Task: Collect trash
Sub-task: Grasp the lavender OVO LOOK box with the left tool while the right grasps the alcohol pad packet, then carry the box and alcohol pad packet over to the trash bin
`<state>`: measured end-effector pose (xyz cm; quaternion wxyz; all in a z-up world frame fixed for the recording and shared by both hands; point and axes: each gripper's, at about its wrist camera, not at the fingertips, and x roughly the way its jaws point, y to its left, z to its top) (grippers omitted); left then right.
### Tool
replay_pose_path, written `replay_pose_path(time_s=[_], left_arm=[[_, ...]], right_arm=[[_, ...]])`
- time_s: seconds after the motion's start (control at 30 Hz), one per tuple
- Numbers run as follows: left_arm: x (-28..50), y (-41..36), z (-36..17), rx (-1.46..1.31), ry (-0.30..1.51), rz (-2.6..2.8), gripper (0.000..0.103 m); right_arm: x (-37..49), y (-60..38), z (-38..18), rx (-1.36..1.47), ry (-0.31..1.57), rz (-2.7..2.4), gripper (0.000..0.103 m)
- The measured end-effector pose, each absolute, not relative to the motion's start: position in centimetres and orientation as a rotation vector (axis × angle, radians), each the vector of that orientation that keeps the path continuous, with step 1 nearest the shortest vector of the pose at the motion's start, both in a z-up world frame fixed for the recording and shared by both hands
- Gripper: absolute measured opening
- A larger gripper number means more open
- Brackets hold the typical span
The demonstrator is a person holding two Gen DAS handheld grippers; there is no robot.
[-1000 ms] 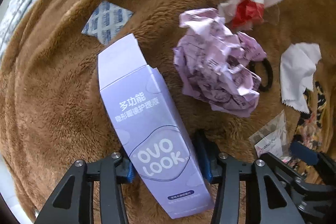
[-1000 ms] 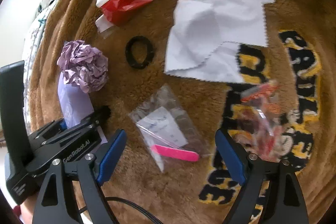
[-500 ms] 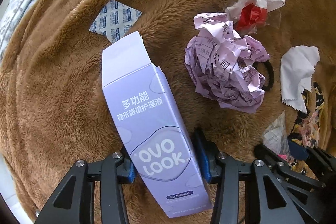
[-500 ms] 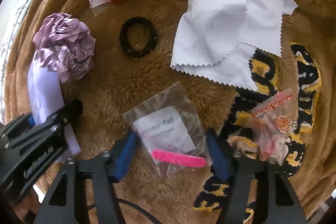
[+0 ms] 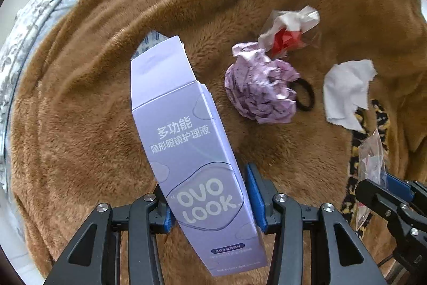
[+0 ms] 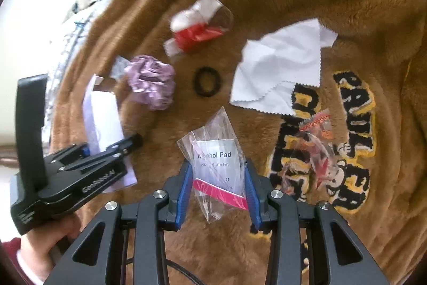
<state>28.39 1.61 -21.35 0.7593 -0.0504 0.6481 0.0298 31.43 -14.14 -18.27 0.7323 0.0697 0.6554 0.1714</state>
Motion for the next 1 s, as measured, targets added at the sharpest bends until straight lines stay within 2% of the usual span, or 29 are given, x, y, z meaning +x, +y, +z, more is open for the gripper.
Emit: replay_pose_path(time_s=[0.27, 0.5, 0.77, 1.0], left_arm=[[23.2, 2.9, -17.2, -0.130, 1.336, 0.087, 0.047], [16.5, 8.0, -13.4, -0.221, 1.253, 0.207, 0.047], [2.4, 15.2, -10.9, -0.396, 1.171, 0.492, 0.047], [-13.0, 20.3, -11.6, -0.608, 1.125, 0.795, 0.047]], right_arm=[[28.6, -14.0, -15.1, 0.174, 1.386, 0.472, 0.036], [24.8, -9.6, -12.1, 0.099, 1.353, 0.612, 0.036], [15.8, 0.0, -9.1, -0.092, 1.333, 0.910, 0.036], [4.6, 9.2, -8.3, -0.300, 1.335, 1.241, 0.036]])
